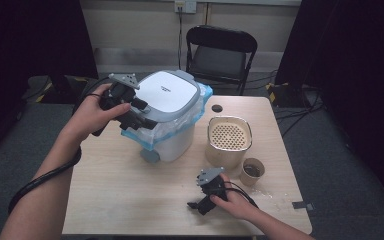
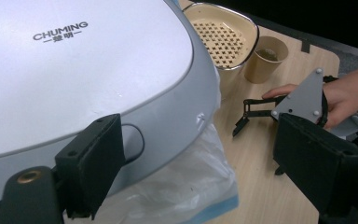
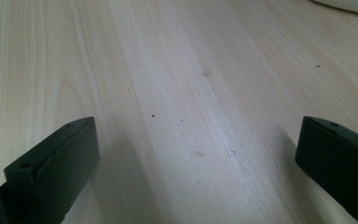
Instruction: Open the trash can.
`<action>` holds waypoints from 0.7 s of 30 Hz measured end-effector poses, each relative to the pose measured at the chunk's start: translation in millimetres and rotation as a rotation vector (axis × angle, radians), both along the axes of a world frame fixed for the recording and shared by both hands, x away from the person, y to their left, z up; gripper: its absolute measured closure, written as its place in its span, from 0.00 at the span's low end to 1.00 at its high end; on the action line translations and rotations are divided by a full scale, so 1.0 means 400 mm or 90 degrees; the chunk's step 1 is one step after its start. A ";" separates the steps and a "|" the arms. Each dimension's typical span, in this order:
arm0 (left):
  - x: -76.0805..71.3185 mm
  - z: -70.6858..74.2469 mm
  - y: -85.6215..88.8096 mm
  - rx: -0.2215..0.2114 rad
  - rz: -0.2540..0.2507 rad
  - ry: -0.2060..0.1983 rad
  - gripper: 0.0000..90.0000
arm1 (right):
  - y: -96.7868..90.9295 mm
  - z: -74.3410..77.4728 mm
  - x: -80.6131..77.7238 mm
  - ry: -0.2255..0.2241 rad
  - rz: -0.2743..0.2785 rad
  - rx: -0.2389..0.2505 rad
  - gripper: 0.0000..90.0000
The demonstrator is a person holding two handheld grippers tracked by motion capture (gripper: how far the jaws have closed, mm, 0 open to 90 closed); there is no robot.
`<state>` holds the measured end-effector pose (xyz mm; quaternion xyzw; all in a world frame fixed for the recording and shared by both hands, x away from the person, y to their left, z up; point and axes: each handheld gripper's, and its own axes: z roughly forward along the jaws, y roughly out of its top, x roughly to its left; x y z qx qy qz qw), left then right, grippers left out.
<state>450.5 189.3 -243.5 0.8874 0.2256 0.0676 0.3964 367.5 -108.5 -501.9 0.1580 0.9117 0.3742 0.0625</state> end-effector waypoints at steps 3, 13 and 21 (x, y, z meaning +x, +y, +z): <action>0.007 -0.004 -0.002 0.004 0.001 0.001 0.18 | 0.000 0.000 0.000 0.000 0.000 0.000 0.00; 0.014 -0.011 -0.006 0.003 0.015 -0.002 0.17 | 0.000 0.000 0.000 0.000 0.000 0.000 0.00; 0.016 -0.014 -0.002 0.000 0.012 0.000 0.17 | 0.000 0.000 0.000 0.000 0.000 0.000 0.00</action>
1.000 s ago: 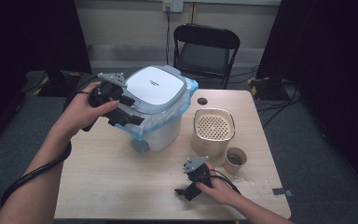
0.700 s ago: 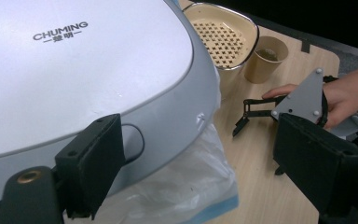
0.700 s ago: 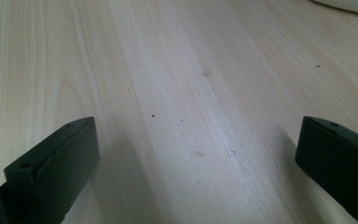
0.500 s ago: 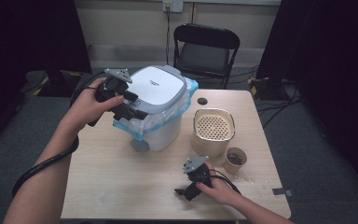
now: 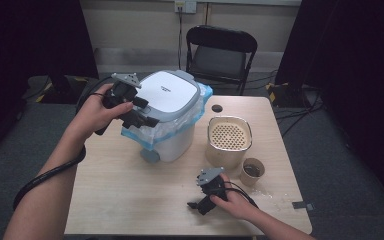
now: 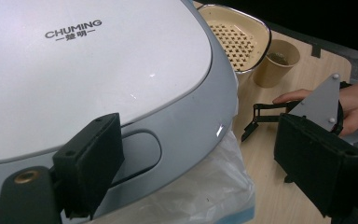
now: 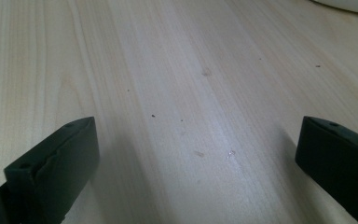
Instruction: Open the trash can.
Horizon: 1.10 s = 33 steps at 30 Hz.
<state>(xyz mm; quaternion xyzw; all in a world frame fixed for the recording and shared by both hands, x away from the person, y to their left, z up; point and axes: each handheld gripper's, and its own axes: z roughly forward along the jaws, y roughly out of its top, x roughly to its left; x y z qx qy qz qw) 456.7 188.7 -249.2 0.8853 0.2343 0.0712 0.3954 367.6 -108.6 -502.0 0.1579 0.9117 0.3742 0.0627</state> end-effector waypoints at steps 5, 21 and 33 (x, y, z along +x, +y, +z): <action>-0.006 -0.006 0.010 -0.023 0.013 0.013 0.16 | -0.001 0.000 0.001 -0.002 0.002 -0.001 0.00; -0.100 -0.050 0.035 -0.064 -0.023 -0.008 0.18 | 0.000 0.000 0.001 -0.004 0.002 0.000 0.00; -0.142 -0.131 0.029 -0.064 -0.043 0.002 0.18 | 0.000 -0.001 0.001 -0.006 0.002 0.001 0.00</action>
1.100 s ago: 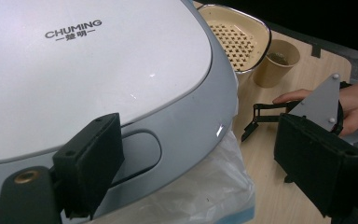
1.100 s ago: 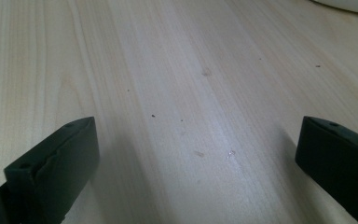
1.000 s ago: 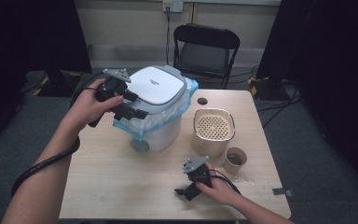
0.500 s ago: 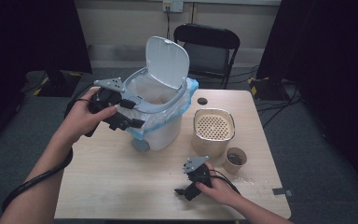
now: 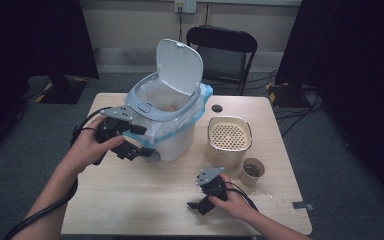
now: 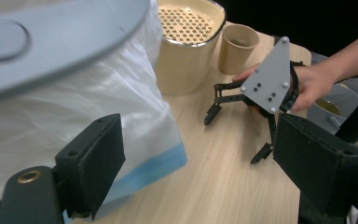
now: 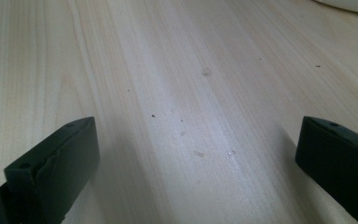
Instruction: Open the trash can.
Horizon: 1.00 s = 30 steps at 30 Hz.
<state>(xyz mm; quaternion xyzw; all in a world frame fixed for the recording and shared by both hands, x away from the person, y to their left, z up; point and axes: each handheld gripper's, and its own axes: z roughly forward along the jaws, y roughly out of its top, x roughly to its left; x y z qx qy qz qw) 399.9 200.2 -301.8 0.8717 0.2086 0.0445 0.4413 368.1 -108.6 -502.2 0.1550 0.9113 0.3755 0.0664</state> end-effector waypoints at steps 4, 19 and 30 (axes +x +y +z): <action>-0.010 -0.031 -0.010 0.008 -0.009 0.009 0.18 | 0.000 0.000 0.000 0.001 0.000 0.000 0.00; -0.040 -0.158 -0.051 0.012 -0.032 0.026 0.18 | 0.000 0.000 0.000 0.001 0.000 0.000 0.00; -0.045 -0.213 -0.069 0.015 -0.034 0.021 0.18 | 0.000 0.001 -0.001 0.004 -0.001 -0.001 0.00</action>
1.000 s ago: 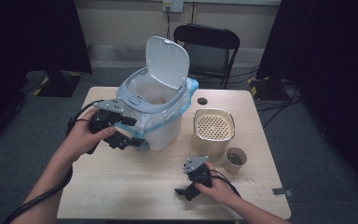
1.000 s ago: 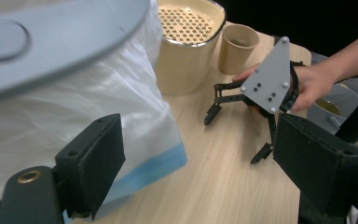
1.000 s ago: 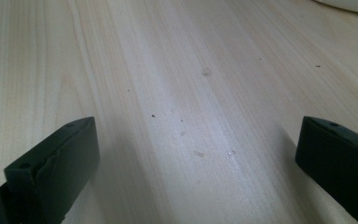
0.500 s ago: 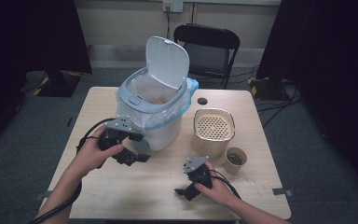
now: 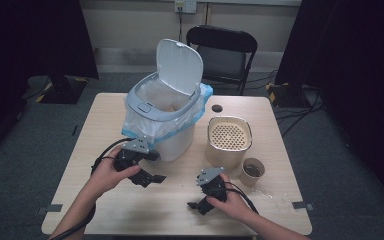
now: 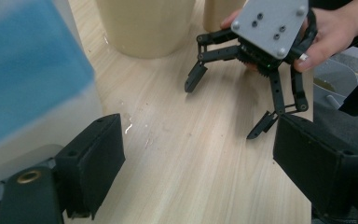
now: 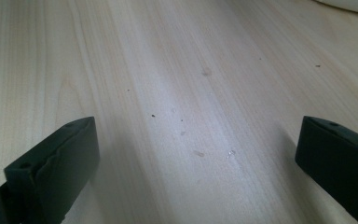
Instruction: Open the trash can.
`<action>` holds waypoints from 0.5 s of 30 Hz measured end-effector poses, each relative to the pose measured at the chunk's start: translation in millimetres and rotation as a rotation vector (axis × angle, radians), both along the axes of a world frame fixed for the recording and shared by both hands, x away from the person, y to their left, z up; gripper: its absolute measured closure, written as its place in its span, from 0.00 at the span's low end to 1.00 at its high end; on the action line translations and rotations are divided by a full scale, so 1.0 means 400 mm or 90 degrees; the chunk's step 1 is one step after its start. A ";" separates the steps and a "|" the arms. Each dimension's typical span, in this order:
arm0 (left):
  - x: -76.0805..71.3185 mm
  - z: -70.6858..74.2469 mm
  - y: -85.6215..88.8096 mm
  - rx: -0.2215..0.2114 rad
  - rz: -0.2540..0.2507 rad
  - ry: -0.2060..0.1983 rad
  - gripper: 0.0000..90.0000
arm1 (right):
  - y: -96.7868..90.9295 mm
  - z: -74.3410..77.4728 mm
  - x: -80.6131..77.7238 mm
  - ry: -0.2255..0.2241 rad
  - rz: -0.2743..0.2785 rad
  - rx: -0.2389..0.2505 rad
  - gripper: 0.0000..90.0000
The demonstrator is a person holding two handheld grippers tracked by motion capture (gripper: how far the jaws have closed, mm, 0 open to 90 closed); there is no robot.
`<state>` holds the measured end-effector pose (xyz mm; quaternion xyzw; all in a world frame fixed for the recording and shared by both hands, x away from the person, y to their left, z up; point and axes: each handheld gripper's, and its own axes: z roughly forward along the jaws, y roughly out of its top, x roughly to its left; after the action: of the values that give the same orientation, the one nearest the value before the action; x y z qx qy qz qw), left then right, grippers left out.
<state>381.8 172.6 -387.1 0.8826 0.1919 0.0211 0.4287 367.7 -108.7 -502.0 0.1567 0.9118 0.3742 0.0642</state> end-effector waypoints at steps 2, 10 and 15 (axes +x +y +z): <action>-0.003 -0.009 -0.004 -0.002 -0.005 -0.002 0.18 | 0.000 0.000 0.000 -0.001 0.001 0.000 0.00; -0.015 -0.055 -0.012 -0.003 -0.009 0.007 0.18 | 0.000 0.000 0.000 0.000 0.001 0.000 0.00; -0.023 -0.097 -0.017 0.008 -0.013 0.022 0.18 | 0.000 0.000 0.000 0.000 0.001 0.000 0.00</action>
<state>372.6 166.0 -425.9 0.8873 0.1900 0.0025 0.4203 367.8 -108.8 -501.9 0.1560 0.9119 0.3741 0.0643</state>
